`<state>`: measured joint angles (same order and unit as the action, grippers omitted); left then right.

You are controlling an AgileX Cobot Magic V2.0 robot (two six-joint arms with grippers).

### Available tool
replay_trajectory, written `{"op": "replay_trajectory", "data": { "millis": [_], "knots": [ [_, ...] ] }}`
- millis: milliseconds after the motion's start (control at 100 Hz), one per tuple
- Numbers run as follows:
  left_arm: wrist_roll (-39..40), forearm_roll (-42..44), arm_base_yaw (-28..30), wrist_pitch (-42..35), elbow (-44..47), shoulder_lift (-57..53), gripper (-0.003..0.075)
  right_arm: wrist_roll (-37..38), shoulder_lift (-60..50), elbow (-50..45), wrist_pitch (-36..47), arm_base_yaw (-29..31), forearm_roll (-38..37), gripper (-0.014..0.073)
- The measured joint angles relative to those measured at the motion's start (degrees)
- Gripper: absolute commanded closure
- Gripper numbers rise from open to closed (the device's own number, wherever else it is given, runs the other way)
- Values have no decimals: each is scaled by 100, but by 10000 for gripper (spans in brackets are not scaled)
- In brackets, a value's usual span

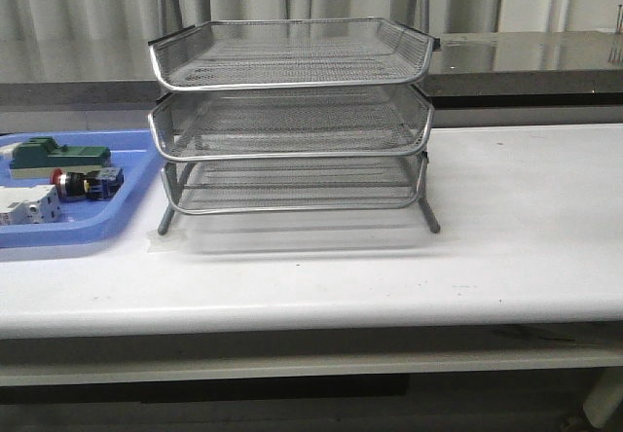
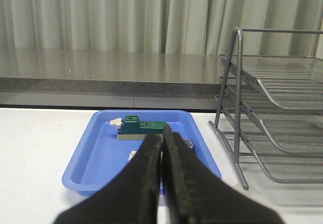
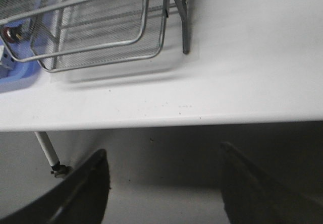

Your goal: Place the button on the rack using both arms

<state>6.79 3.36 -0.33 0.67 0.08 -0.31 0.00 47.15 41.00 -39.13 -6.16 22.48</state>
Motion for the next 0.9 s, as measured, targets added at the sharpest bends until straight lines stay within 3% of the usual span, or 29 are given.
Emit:
{"op": "replay_trajectory", "data": {
  "millis": [120, 300, 540, 770, 900],
  "knots": [
    [0, 0, 0, 0, 0, 0, 716, 0, 253, 0, 344, 0, 389, 86],
    [0, 0, 0, 0, 0, 0, 716, -685, 1106, 0, 883, -25, 1373, 86],
    [0, 0, 0, 0, 0, 0, 716, -2433, 2382, 28, 1464, -104, 3291, 86],
    [0, 0, 0, 0, 0, 0, 716, -4377, 3565, 525, 1303, -104, 5317, 86],
    [0, 0, 0, 0, 0, 0, 716, -5059, 4208, 893, 1140, -104, 6127, 86]
  ]
}}
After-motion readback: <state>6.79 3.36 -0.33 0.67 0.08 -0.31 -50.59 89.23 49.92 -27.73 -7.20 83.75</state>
